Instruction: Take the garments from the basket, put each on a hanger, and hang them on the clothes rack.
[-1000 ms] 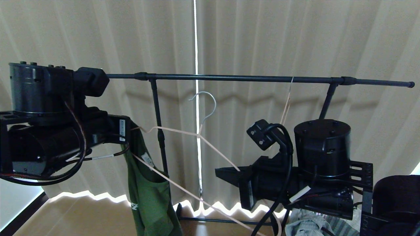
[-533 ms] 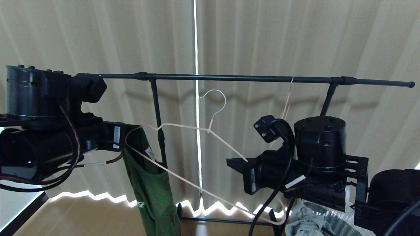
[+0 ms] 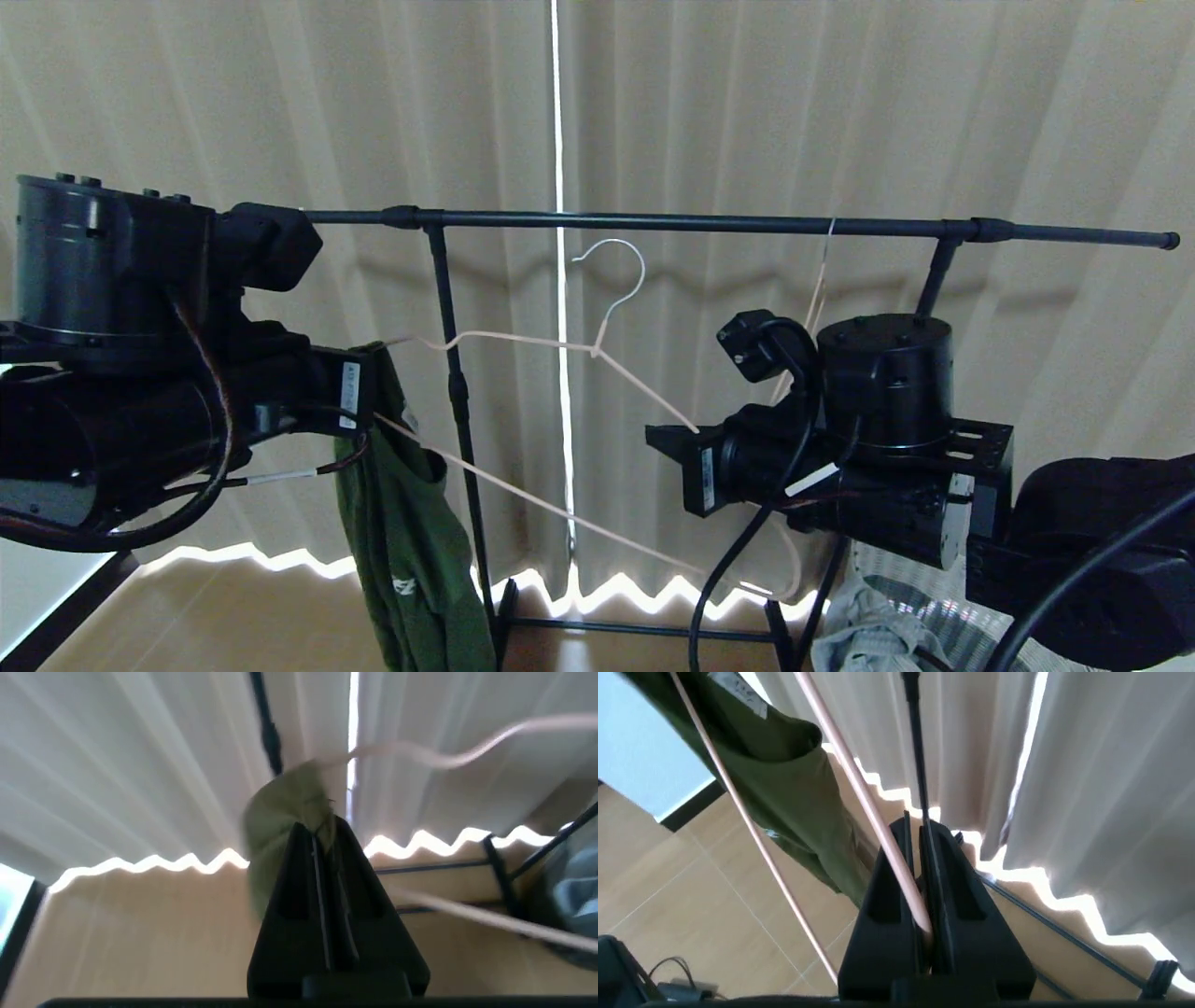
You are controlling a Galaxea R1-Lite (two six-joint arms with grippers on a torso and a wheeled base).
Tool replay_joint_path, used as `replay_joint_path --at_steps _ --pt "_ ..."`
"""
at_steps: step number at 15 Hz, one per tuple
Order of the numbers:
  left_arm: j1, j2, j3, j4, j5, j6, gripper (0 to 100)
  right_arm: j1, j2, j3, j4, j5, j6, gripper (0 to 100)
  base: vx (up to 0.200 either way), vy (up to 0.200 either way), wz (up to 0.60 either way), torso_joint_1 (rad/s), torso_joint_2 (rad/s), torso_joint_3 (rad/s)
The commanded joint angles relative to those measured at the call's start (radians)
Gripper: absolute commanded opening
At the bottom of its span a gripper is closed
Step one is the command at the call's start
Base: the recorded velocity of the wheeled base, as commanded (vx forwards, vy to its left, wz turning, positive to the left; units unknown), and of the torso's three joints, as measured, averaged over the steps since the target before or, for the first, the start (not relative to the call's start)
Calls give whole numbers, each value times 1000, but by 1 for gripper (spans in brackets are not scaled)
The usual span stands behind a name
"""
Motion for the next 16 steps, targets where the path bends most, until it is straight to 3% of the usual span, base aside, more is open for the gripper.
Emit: replay_joint_path --at_steps 1,3,7,16 --pt "-9 61 -56 -1 0 -26 0 32 3 2 -3 1 1 0 0 0 0 0 0 0" --pt "-3 69 -62 2 -2 -22 0 46 -2 13 -2 -1 -2 0 0 0 0 0 0 0" --pt "93 56 -47 -13 -8 81 0 46 -31 85 -3 10 -19 0 0 0 0 0 0 0" --pt "89 58 -30 -12 -25 155 0 44 -113 148 -6 101 -22 0 0 0 0 0 0 0"
